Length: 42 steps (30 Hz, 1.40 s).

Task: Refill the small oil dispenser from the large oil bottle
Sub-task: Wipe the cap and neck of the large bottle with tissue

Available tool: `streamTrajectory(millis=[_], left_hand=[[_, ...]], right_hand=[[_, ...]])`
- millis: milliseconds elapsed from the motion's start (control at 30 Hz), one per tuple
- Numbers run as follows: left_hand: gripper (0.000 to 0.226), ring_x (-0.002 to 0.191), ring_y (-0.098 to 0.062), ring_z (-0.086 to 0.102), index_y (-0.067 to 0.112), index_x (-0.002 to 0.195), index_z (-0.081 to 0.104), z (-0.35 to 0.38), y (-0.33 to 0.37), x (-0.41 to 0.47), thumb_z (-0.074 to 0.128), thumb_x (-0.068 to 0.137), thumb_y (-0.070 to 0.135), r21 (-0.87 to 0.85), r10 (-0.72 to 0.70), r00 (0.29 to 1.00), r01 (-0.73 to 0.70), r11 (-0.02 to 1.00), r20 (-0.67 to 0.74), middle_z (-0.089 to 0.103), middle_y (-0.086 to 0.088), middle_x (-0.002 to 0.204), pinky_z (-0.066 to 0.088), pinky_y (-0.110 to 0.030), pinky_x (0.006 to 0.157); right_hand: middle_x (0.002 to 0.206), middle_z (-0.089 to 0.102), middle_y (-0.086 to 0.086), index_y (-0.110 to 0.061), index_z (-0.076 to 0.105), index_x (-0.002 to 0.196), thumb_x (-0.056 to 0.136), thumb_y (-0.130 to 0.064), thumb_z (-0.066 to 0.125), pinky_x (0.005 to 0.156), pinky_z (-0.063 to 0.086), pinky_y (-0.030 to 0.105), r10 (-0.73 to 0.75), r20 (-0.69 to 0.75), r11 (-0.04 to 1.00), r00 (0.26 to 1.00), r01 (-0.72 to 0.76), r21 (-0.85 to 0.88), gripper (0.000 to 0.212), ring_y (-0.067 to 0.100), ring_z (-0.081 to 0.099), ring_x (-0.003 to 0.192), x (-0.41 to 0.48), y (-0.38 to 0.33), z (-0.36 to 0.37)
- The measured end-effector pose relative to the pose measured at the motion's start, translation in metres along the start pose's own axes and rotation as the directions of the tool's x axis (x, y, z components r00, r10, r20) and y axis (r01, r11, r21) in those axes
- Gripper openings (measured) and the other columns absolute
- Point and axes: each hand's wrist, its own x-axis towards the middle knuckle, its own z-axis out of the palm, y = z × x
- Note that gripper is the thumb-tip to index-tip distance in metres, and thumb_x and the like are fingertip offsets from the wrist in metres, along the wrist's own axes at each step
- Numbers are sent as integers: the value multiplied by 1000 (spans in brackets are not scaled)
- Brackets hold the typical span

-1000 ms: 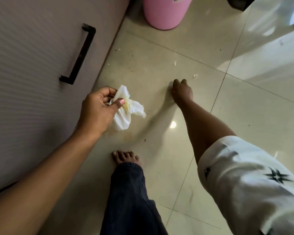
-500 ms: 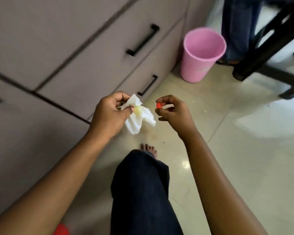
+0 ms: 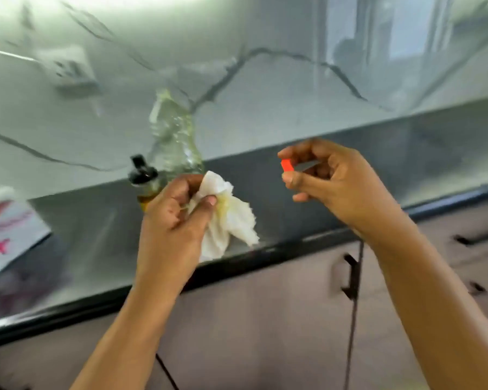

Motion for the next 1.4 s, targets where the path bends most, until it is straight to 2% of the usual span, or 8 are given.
streamTrajectory(millis=[167,267,467,667,800,1133,1267,1400], left_hand=[[17,42,-19,47,11,69,55,-72,-5,60,53,85,7,-78,-135,948,117,990,-288,50,-7,51,37,-26,42],[18,49,-22,49,-1,71,52,-90,-17,89,45,88,3,-8,-207,911,219,976,-357,47,-17,59,32,-26,40],[30,55,-18,45,12,67,51,-75,-43,131,44,95,21,186,-190,941,248,951,-281,49,-3,58,31,-29,53],[68,100,-21,63,35,122,51,-72,-63,155,36,76,83,560,-84,978,181,808,-193,65,-2,113,50,-38,83],[81,121,-27,54,34,140,39,-70,-63,175,46,73,80,588,-78,990,131,798,-114,55,-5,137,44,-44,98],[81,98,-16,61,29,129,50,-69,-70,200,61,64,77,451,-87,996,80,889,-4,65,2,114,52,-35,85],[87,91,-15,63,31,125,51,-66,-72,204,57,55,83,452,-79,997,71,889,-1,66,4,105,54,-36,83],[74,95,-15,62,30,125,51,-66,-76,204,63,66,73,433,-75,997,73,899,-13,66,3,108,52,-35,85]], right_hand=[[99,66,-6,-24,65,101,85,-12,67,70,59,31,-116,160,986,980,133,-100,20,14,65,79,119,-34,60],[101,66,-2,-18,65,106,86,-12,65,71,58,28,-165,213,967,963,200,-157,20,12,63,82,174,-44,81],[107,65,4,-14,63,114,87,-13,65,71,55,22,-186,356,910,916,297,-290,27,17,63,95,241,-43,100],[109,63,2,-12,61,118,88,-9,63,71,52,16,-158,505,884,849,349,-311,31,12,60,92,270,-48,110],[104,63,-4,-15,63,117,88,-8,63,73,52,16,-73,633,864,771,366,-345,30,9,61,90,285,-53,115],[94,68,-8,-15,69,109,83,-9,68,65,52,12,67,703,803,708,381,-460,26,8,64,82,300,-77,116],[73,70,6,-2,71,85,79,-34,73,54,52,17,146,600,657,786,377,-653,33,12,64,60,298,-90,126],[55,57,-2,-11,56,59,81,-71,44,56,41,24,-6,441,220,898,431,-875,65,10,52,49,289,-85,144]])
